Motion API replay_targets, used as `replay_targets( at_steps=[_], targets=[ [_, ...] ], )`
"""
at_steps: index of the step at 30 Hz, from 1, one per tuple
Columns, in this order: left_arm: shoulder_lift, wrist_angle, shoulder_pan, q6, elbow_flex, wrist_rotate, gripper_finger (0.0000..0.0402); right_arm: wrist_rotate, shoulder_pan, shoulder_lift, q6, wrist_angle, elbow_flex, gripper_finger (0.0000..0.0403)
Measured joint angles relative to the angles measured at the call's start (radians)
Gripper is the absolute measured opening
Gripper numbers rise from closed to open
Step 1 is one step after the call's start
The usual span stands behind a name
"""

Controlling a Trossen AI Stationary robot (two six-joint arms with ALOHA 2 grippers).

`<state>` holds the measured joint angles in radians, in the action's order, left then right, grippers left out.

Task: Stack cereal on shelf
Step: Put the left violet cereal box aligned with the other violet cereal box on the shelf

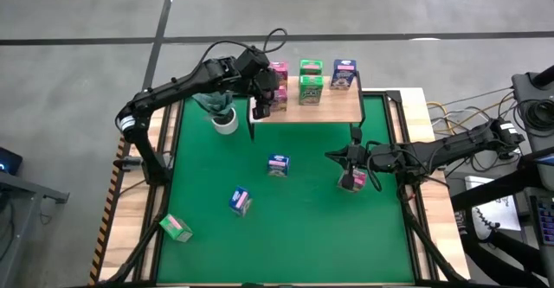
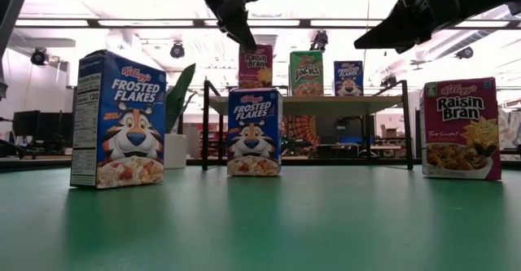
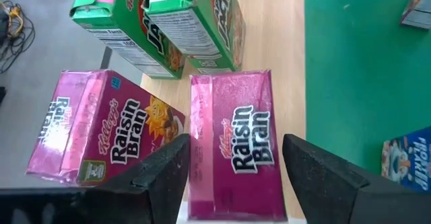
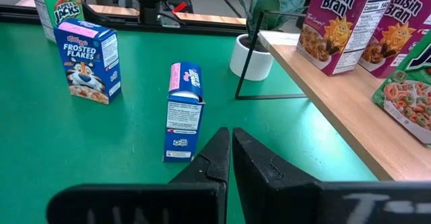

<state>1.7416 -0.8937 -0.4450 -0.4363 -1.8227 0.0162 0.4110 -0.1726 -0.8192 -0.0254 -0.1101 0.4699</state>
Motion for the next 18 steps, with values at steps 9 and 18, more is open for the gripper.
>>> replay_targets(
  at_steps=[9,18],
  targets=[
    [-0.003,-0.105,0.005,0.01,-0.119,0.0,0.0221,0.0,0.0,0.0,0.0,-0.001,0.0,0.0009],
    [-0.004,-0.092,0.005,-0.003,-0.123,0.001,0.0157,0.0,0.0,0.0,0.0,-0.001,0.0,0.0009]
  ],
)
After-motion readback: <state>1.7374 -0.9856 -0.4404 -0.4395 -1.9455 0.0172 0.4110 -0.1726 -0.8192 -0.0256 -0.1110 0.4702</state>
